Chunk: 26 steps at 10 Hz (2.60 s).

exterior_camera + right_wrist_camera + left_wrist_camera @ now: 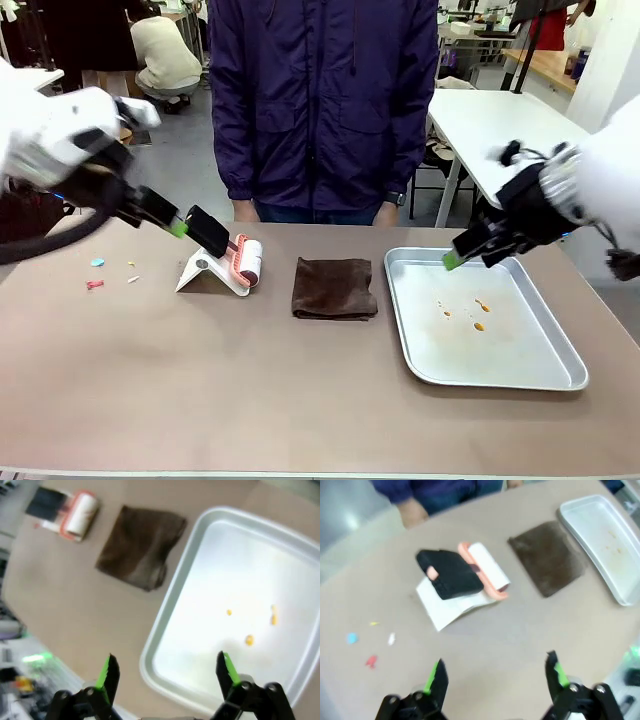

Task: Clean the surface of the table.
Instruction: Hold the Lint Roller with your left hand and the towel with your right hand.

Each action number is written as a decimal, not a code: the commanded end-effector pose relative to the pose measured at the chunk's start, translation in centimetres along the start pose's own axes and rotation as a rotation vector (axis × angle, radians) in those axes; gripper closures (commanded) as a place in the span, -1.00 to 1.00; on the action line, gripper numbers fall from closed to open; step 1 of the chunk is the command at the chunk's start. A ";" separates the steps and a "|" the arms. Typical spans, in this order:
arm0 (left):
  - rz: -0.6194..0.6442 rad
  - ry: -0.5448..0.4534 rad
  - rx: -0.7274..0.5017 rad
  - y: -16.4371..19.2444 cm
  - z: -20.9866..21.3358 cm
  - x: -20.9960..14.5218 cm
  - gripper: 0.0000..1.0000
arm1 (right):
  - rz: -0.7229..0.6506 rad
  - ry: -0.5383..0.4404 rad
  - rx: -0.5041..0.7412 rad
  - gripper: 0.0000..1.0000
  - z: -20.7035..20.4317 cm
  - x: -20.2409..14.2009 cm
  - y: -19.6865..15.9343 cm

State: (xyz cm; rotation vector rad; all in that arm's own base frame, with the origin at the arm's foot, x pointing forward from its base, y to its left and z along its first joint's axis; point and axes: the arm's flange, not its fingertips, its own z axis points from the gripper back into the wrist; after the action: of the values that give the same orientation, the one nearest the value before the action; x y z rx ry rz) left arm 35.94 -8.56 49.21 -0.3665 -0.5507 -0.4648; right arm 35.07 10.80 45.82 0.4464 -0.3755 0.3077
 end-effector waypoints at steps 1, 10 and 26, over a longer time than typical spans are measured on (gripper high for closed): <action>0.078 -0.050 -0.094 2.3 4.4 -9.5 -1.00 | -0.190 -0.114 0.172 -1.00 4.5 -3.3 -3.2; 0.528 -0.400 -0.477 9.7 3.6 -13.3 -1.00 | -0.664 -0.482 0.732 -1.00 11.1 -12.5 -19.8; 0.481 -0.179 -0.305 16.0 11.7 -6.9 -1.00 | -0.396 -0.181 0.249 -1.00 9.1 -2.4 -8.2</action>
State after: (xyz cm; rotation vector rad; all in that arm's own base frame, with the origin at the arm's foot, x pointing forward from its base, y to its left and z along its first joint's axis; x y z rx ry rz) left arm 32.56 13.84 50.12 -0.8337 -0.5851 -0.0100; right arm 32.51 -3.36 49.28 0.8562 -0.4471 -0.1133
